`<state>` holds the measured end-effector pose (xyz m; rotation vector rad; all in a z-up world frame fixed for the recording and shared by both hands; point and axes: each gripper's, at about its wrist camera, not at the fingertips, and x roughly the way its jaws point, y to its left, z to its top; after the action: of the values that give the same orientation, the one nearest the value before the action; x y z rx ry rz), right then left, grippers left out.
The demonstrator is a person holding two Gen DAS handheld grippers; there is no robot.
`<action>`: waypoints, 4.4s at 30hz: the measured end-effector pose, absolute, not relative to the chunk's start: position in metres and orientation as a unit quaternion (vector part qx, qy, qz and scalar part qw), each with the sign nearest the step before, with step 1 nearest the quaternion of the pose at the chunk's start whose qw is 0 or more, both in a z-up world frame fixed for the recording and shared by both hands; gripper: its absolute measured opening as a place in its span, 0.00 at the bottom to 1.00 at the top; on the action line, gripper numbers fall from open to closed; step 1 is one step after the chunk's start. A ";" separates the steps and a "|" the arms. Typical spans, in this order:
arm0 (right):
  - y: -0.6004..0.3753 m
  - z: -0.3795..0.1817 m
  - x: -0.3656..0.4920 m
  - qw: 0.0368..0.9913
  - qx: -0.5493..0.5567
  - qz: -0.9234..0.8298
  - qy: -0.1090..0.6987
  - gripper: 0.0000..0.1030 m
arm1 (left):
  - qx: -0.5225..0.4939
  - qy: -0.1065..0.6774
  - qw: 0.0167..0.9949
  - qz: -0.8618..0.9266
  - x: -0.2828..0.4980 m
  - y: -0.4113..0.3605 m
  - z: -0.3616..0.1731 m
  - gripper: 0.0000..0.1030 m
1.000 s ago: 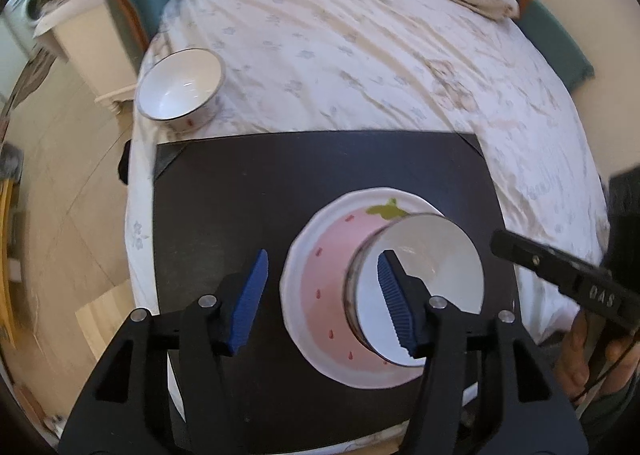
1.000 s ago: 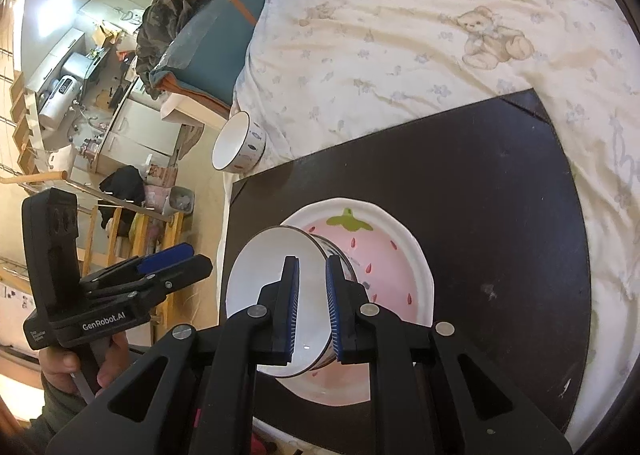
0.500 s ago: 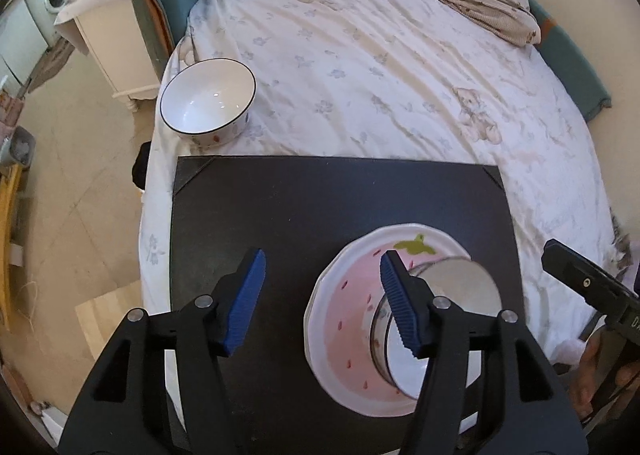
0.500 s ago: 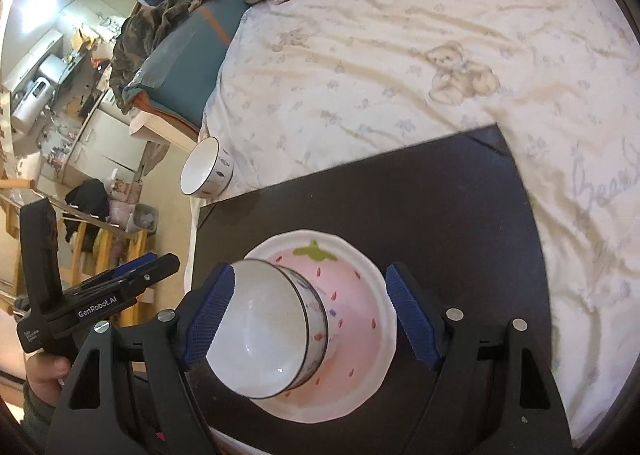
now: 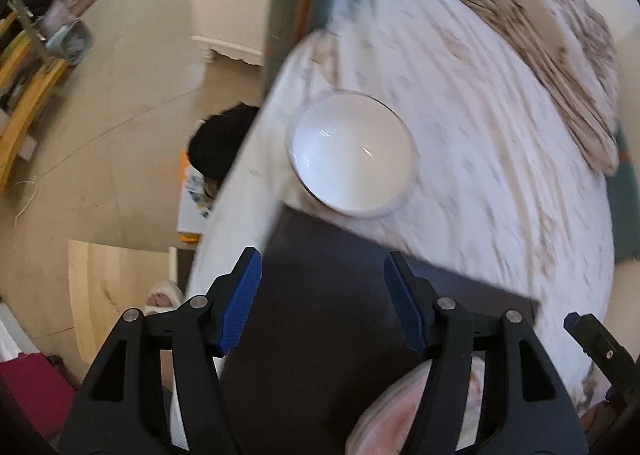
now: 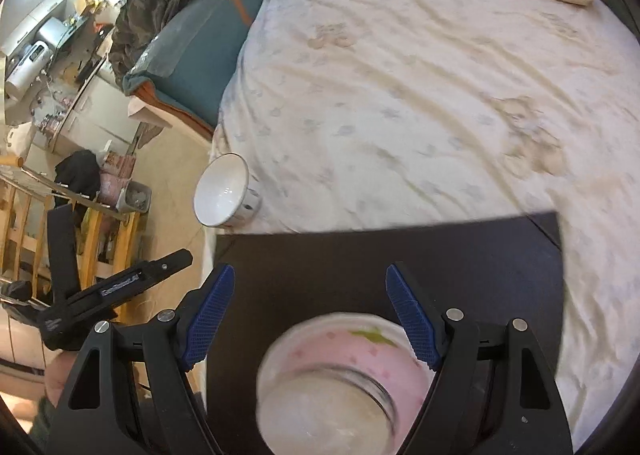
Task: Organize plates and bowls
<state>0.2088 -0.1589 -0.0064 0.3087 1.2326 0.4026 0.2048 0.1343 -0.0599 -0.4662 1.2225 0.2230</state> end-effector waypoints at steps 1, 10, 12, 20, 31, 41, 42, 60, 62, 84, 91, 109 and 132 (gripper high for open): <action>-0.148 -0.012 0.219 0.780 0.143 0.191 0.579 0.78 | -0.218 0.566 0.787 0.112 0.208 0.139 -0.063 0.59; -0.074 -0.070 0.284 0.741 0.114 0.166 0.640 0.74 | -0.245 0.571 0.772 0.133 0.248 0.169 -0.096 0.60; -0.058 -0.083 0.293 0.733 0.107 0.168 0.650 0.67 | -0.236 0.567 0.778 0.128 0.257 0.169 -0.098 0.60; -0.026 -0.119 0.312 0.711 0.119 0.180 0.669 0.49 | -0.253 0.578 0.766 0.126 0.275 0.189 -0.120 0.59; 0.004 -0.136 0.320 0.710 0.095 0.179 0.674 0.11 | -0.219 0.607 0.760 0.079 0.286 0.176 -0.136 0.06; -0.008 -0.111 0.302 0.725 0.094 0.173 0.660 0.12 | -0.199 0.610 0.765 0.058 0.274 0.158 -0.111 0.05; -0.013 -0.105 0.299 0.728 0.094 0.174 0.656 0.12 | -0.195 0.609 0.767 0.050 0.270 0.154 -0.104 0.05; -0.138 -0.009 0.174 0.766 0.121 0.167 0.609 0.14 | -0.073 0.573 0.812 -0.080 0.162 0.022 -0.009 0.06; -0.153 -0.003 0.155 0.767 0.126 0.166 0.607 0.14 | -0.069 0.573 0.812 -0.088 0.148 0.013 -0.007 0.06; -0.227 -0.020 0.066 0.761 0.221 0.223 0.567 0.21 | -0.075 0.577 0.803 -0.128 0.099 -0.025 -0.012 0.07; -0.240 -0.040 0.053 0.709 0.272 0.214 0.614 0.22 | -0.064 0.626 0.767 -0.128 0.098 -0.033 -0.031 0.09; -0.230 -0.027 0.049 0.738 0.231 0.216 0.596 0.24 | -0.035 0.621 0.772 -0.132 0.091 -0.042 -0.038 0.12; -0.243 0.029 -0.007 0.845 0.172 0.190 0.470 0.79 | -0.039 0.513 0.855 -0.067 0.012 -0.012 0.008 0.48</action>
<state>-0.0067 -0.2429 0.0290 0.3630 0.9920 0.4006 0.0118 -0.0120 0.0076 -0.0819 1.0786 -0.1403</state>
